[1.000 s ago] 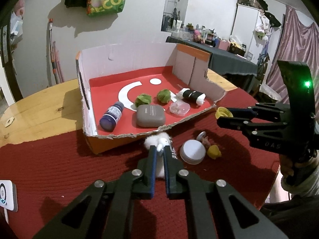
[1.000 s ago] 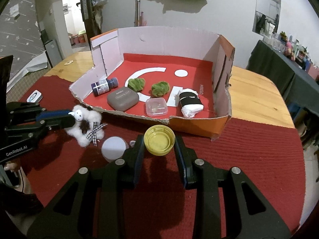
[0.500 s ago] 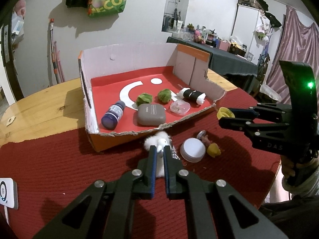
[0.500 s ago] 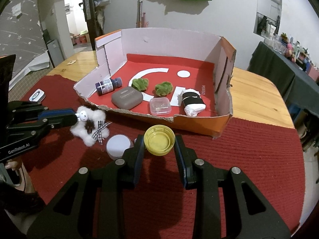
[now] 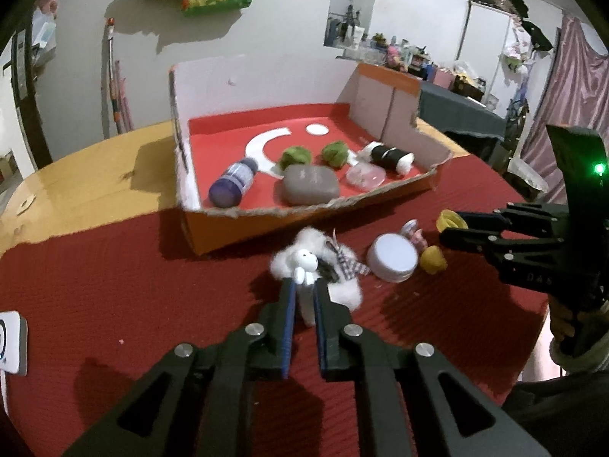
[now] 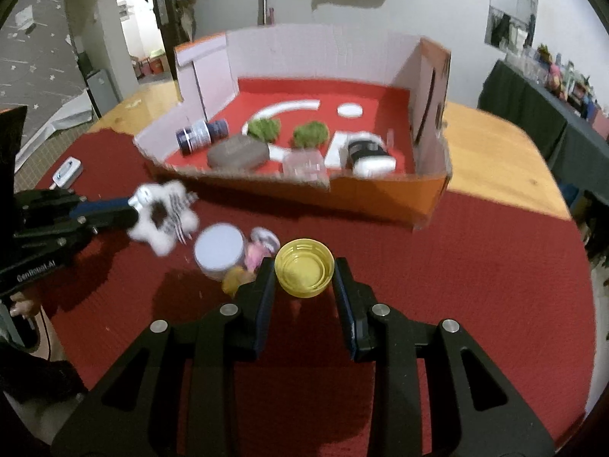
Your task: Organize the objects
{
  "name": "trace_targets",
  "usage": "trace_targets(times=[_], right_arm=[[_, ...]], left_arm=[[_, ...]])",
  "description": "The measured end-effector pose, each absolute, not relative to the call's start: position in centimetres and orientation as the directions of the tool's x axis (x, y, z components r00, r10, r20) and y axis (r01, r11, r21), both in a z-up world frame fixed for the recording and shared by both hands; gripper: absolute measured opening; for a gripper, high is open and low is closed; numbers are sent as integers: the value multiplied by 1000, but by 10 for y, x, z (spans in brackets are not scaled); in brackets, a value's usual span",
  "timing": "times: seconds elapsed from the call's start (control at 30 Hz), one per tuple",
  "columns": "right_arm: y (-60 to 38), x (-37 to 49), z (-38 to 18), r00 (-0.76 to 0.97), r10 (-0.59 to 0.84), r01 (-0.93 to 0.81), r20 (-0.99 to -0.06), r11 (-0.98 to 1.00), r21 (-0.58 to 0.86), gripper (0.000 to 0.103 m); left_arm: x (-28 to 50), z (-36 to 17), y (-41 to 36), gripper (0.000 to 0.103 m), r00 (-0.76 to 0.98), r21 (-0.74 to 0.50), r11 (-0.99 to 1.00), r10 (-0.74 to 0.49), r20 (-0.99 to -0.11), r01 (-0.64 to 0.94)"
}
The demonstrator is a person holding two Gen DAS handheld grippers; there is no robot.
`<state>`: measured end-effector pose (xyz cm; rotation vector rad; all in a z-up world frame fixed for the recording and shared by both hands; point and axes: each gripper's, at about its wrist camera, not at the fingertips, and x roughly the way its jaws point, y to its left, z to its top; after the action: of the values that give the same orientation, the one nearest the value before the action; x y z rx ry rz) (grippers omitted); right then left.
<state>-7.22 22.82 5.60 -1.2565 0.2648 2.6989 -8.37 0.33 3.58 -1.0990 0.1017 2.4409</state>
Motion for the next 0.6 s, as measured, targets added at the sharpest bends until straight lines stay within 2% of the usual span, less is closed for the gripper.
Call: trace_targets(times=[0.1, 0.17, 0.27, 0.37, 0.6], right_arm=[[227, -72, 46, -617, 67, -217, -784, -972, 88, 29], [227, -71, 43, -610, 59, -218, -790, -971, 96, 29], [228, -70, 42, -608, 64, -219, -791, -972, 90, 32], [230, -68, 43, -614, 69, -227, -787, -970, 92, 64], [233, -68, 40, -607, 89, -240, -790, -968, 76, 64]], left_arm=[[-83, 30, 1, 19, -574, -114, -897, 367, -732, -427], [-82, 29, 0, 38, -575, -112, -898, 364, -733, -426], [-80, 29, 0, 61, -587, -103, -901, 357, -726, -421], [-79, 28, 1, 67, -595, -96, -900, 357, -720, -424], [-87, 25, 15, 73, -591, -70, -898, 343, -730, -435]])
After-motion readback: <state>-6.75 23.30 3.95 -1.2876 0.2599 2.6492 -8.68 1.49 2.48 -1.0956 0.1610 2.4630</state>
